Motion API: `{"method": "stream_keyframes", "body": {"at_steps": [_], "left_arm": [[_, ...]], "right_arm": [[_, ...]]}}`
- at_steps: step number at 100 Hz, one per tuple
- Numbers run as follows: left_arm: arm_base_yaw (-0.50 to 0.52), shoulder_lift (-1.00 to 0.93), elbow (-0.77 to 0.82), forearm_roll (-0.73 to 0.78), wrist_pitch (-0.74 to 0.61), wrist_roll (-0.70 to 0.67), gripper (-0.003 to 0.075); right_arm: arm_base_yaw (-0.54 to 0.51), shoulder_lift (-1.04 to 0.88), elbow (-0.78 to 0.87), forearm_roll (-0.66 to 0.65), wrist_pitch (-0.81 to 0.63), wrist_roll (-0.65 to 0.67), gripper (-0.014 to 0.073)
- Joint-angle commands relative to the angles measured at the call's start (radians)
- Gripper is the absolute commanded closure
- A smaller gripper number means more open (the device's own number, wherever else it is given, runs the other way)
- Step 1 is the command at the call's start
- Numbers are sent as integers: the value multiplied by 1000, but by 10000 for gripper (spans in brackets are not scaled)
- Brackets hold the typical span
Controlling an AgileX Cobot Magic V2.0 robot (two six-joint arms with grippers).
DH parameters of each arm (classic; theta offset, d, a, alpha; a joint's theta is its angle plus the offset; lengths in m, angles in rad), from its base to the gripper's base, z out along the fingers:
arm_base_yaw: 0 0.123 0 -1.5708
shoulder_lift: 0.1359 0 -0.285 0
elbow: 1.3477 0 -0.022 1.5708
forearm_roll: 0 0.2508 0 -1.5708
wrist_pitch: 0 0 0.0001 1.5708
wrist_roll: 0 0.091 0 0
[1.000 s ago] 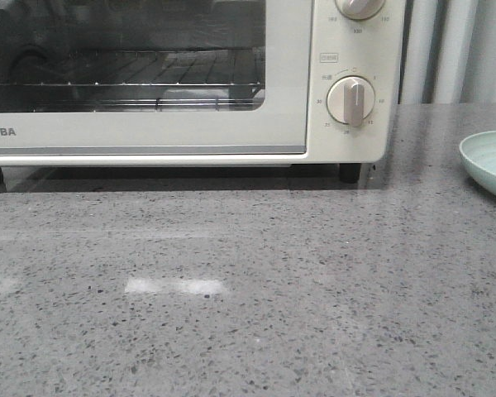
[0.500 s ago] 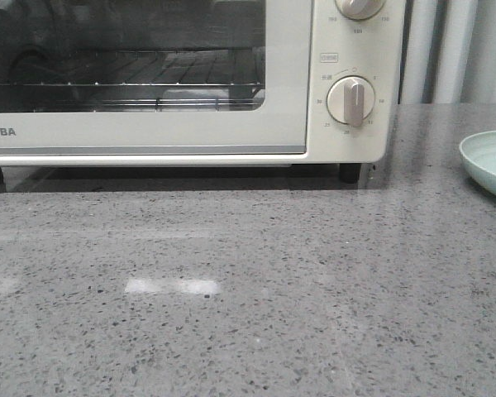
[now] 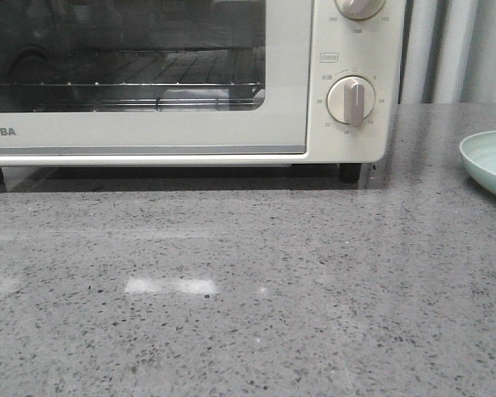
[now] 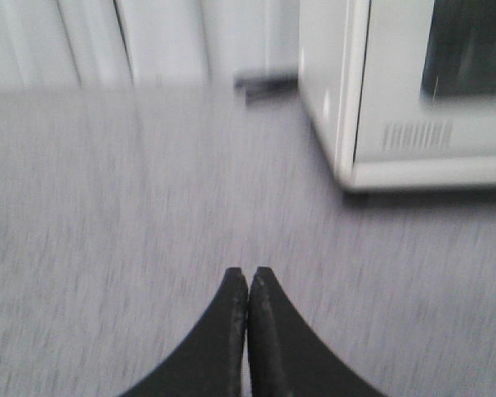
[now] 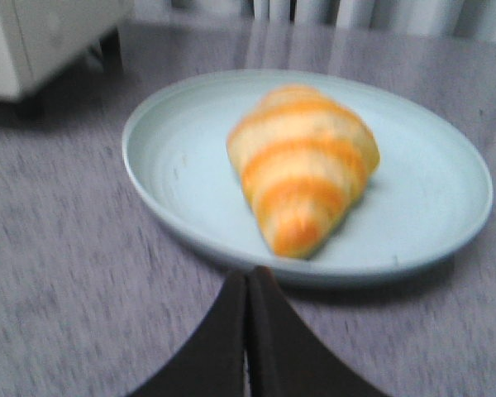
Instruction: Put bread in oven
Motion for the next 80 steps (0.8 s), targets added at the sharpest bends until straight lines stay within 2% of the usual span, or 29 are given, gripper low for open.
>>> {"method": "stream_keyframes", "body": {"at_steps": [1, 14, 24, 36, 57, 65, 75, 80], "left_arm": [[-6, -31, 23, -148, -267, 1, 741], [-6, -31, 23, -319, -506, 1, 741], [-6, -31, 23, -328, -689, 1, 741], [-6, -31, 23, -328, -792, 1, 741], [-6, -31, 23, -340, -816, -1, 741], [-6, -31, 21, -351, -788, -46, 741], [-6, -31, -3, -345, -673, -46, 741], [-6, -31, -26, -329, -573, -46, 741]], "right_arm": [[4, -20, 11, 48, -219, -2, 662], [4, -20, 11, 56, -427, -2, 662], [4, -20, 11, 58, -586, -2, 662], [4, -20, 11, 58, -731, -2, 662], [4, -20, 11, 64, -904, -2, 662], [4, -20, 11, 64, -1000, 0, 662], [4, -20, 9, 66, -1115, 66, 662], [4, -20, 5, 77, -1114, 89, 662]]}}
